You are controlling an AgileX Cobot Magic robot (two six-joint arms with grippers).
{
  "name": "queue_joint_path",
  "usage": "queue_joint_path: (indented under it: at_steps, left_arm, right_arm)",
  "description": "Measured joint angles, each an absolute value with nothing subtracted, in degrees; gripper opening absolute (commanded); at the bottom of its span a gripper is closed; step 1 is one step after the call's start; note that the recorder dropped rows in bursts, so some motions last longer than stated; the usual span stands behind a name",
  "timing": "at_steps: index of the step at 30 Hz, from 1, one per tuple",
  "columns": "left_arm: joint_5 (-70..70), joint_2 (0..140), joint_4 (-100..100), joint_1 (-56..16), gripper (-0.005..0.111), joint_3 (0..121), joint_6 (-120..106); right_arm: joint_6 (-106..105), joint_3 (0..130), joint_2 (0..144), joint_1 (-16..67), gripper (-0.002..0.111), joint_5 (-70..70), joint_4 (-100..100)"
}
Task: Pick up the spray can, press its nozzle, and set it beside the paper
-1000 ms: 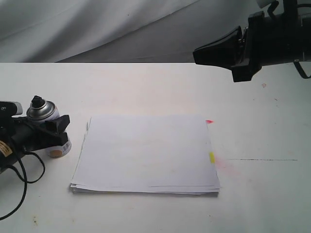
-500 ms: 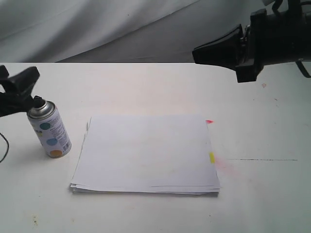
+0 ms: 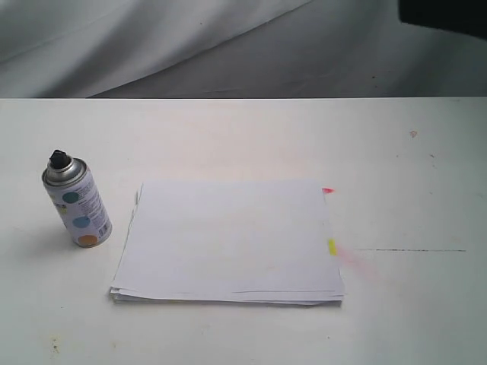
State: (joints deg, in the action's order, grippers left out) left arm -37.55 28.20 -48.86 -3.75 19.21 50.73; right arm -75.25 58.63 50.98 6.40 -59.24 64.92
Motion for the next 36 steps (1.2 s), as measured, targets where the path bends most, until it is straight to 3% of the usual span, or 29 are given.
queue_joint_path:
  at_steps: [10, 22, 26, 29, 32, 36]
  left_arm:
    - [-31.3, 7.85, -79.12, -3.75, 0.034, 18.98, 84.73]
    - [-39.25, 6.14, -95.75, -3.75, 0.034, 16.99, 103.62]
    - [-38.55, 6.14, -95.75, -3.75, 0.033, 14.01, 104.14]
    - [-34.95, 6.14, -92.67, -3.75, 0.023, 11.37, 104.14]
    - [-31.62, 6.14, -88.26, -3.75, 0.003, 8.83, 100.59]
    - [-30.32, 6.14, -81.48, -3.75, 0.0, 5.4, 89.57]
  right_arm:
    - [-66.62, 44.58, 28.39, 6.4, 0.0, -59.24, 60.5]
    - [-56.69, 35.47, 7.37, 6.4, 0.0, -58.87, 56.37]
    - [-52.8, 33.29, 3.18, 6.4, 0.0, -51.58, 55.21]
    - [-51.26, 26.27, 3.04, 6.4, 0.0, -39.94, 56.82]
    - [-52.85, 18.82, 3.14, 6.4, 0.0, -33.17, 59.64]
    - [-61.01, 10.62, 3.14, 6.4, 0.0, -24.18, 66.42]
